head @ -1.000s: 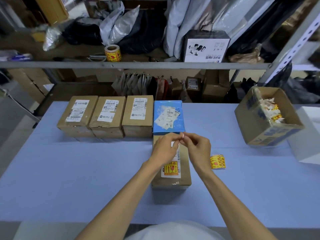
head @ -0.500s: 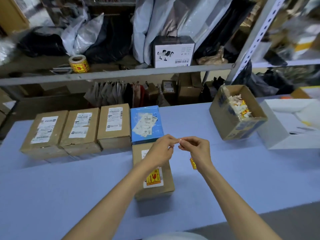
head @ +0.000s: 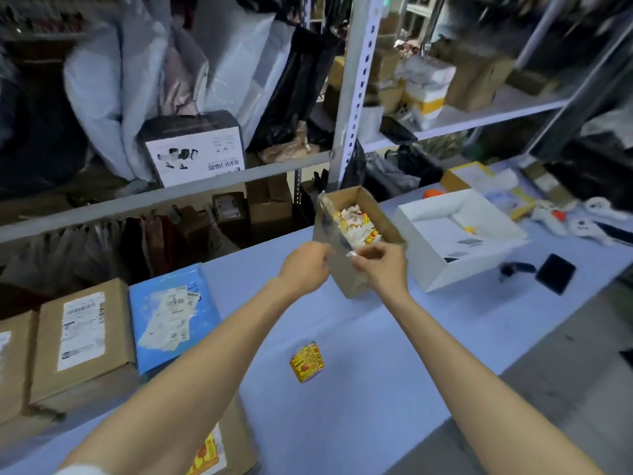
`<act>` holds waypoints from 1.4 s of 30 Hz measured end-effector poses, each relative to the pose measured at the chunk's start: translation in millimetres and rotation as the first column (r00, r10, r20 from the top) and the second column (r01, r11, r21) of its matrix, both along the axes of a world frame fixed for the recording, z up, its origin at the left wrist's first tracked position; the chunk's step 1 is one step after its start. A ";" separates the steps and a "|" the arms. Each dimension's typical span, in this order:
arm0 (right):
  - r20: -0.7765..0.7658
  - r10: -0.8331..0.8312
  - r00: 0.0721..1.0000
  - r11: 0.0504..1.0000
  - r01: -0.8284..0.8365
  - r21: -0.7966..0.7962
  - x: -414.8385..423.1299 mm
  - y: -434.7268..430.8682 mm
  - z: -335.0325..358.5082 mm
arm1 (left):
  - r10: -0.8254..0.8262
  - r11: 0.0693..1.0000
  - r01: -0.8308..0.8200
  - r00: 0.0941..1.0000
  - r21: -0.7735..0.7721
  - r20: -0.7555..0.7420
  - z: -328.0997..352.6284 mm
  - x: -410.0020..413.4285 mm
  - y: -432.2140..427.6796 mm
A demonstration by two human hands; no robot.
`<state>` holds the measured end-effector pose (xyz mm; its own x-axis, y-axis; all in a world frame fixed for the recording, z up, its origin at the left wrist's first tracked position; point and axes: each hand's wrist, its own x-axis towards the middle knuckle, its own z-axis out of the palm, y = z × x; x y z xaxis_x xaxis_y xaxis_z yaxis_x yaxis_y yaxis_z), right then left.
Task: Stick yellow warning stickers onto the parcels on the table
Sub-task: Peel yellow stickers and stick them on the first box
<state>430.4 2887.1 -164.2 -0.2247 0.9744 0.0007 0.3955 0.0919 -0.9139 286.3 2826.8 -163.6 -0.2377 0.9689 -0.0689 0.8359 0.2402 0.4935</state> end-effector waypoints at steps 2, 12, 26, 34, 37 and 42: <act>0.036 -0.053 0.998 0.999 0.053 0.005 2.3 30.2 3.0 | 0.000 1.000 0.000 1.000 0.001 -0.003 0.6 2.6 25.3; 0.212 0.050 0.976 0.999 -0.045 -0.030 -17.1 109.6 -5.2 | 0.026 0.999 -0.027 0.999 -0.035 -0.018 3.8 -10.2 90.0; 0.291 0.675 0.679 0.735 -0.655 -0.175 -100.4 -35.7 -35.9 | 0.426 0.875 -0.418 0.905 -0.245 -0.022 -59.7 -68.3 -145.6; 0.322 0.869 0.375 0.488 -0.755 -0.438 -109.5 -154.5 -83.0 | 0.802 0.591 -0.747 0.584 -0.304 0.123 -95.9 -60.7 -264.6; 0.261 0.811 0.525 0.584 -0.691 -0.426 -102.0 -179.7 -97.8 | 0.799 0.591 -0.751 0.493 -0.295 0.345 -103.3 -55.0 -289.5; 0.163 0.690 0.705 0.712 -0.620 -0.329 -87.9 -210.3 -113.0 | 0.660 0.652 -0.684 0.300 -0.327 0.689 -112.8 -41.0 -318.9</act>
